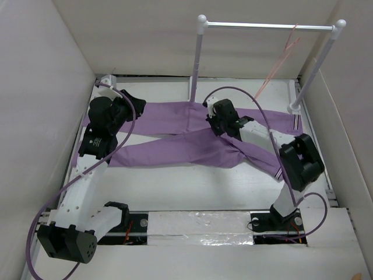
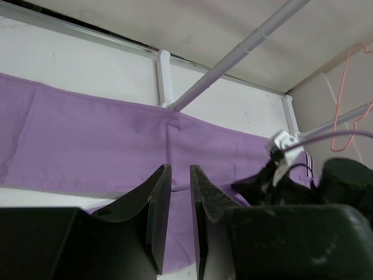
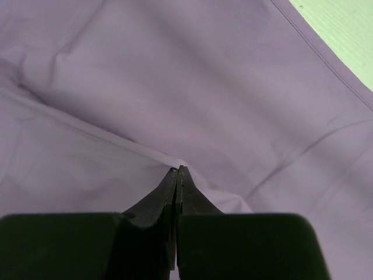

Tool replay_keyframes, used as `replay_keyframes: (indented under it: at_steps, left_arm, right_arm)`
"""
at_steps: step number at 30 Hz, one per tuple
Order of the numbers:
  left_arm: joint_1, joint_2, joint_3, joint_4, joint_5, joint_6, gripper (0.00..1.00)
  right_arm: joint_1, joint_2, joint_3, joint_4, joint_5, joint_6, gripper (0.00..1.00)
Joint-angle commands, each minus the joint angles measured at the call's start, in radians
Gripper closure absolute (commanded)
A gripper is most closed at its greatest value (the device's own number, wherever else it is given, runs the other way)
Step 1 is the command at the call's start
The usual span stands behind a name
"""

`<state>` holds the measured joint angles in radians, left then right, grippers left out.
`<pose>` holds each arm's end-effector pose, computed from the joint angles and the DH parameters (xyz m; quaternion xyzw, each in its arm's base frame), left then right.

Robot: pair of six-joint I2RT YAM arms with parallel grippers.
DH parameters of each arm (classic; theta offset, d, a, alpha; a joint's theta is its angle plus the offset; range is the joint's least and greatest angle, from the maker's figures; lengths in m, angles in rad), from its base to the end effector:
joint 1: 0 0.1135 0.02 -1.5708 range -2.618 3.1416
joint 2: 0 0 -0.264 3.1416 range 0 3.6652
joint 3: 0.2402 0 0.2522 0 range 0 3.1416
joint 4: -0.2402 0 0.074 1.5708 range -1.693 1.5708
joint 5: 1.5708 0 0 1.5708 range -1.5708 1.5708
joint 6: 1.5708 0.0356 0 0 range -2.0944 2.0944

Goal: Place the trousers on the hanger
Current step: Flatten out the trousers at the center of the board.

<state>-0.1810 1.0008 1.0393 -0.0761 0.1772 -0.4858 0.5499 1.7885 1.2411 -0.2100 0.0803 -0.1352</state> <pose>0.2241 -0.0474 0.4010 -0.0482 0.7185 -0.2863 0.6321 0.3399 0.2050 0.2198 -0.2933 0.8697 0.0453 0.3944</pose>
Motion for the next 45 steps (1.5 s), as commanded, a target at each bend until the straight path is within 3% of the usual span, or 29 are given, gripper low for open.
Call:
replay_keyframes:
  at_steps: [1,9,12,19,25,26,28,31,32,36,37,40,41,42,45]
  left_arm:
    - [0.006,-0.004,-0.005,0.035,0.024,0.015,0.83]
    - [0.006,-0.005,0.008,0.021,-0.010,0.009,0.82]
    - [0.006,-0.007,0.014,0.015,-0.015,0.003,0.82]
    - [0.006,-0.014,0.039,0.002,-0.036,-0.007,0.82]
    - [-0.014,-0.037,0.050,-0.016,-0.051,-0.011,0.82]
    - [-0.014,-0.047,0.048,-0.020,-0.053,-0.014,0.82]
    - [-0.014,-0.057,0.050,-0.039,-0.067,-0.010,0.81]
    - [-0.014,-0.074,0.039,-0.065,-0.113,0.009,0.78]
    - [-0.014,-0.071,0.042,-0.080,-0.145,0.015,0.75]
    - [-0.014,-0.036,0.039,-0.154,-0.203,0.023,0.71]
    - [-0.014,-0.028,0.035,-0.166,-0.212,0.018,0.71]
    - [0.006,0.007,0.005,-0.215,-0.300,-0.022,0.71]
    - [0.020,0.031,-0.002,-0.226,-0.306,-0.022,0.68]
    - [0.035,0.048,-0.008,-0.244,-0.315,-0.028,0.68]
    - [0.046,0.136,-0.008,-0.353,-0.435,-0.068,0.71]
  right_arm:
    - [0.067,-0.193,-0.087,-0.041,0.042,-0.006,1.00]
    - [0.257,-0.521,-0.359,-0.189,0.153,0.127,1.00]
    - [0.370,-0.599,-0.396,-0.253,0.072,0.215,1.00]
    - [0.577,-0.803,-0.431,-0.429,0.049,0.362,1.00]
    - [0.682,-0.888,-0.486,-0.505,-0.019,0.497,0.97]
    - [0.691,-0.888,-0.500,-0.508,-0.028,0.519,0.86]
    - [0.703,-0.882,-0.523,-0.505,-0.033,0.534,0.76]
    - [0.723,-0.877,-0.549,-0.480,-0.047,0.540,0.53]
    - [0.723,-0.877,-0.540,-0.477,-0.033,0.533,0.38]
    - [0.699,-0.896,-0.445,-0.428,0.079,0.451,0.25]
    - [0.682,-0.900,-0.421,-0.384,0.087,0.430,0.26]
    - [0.563,-0.852,-0.387,-0.176,0.018,0.306,0.71]
    - [0.526,-0.812,-0.376,-0.136,-0.079,0.254,0.93]
    - [0.483,-0.766,-0.356,-0.114,-0.135,0.231,1.00]
    - [0.473,-0.626,-0.283,-0.079,-0.168,0.195,1.00]
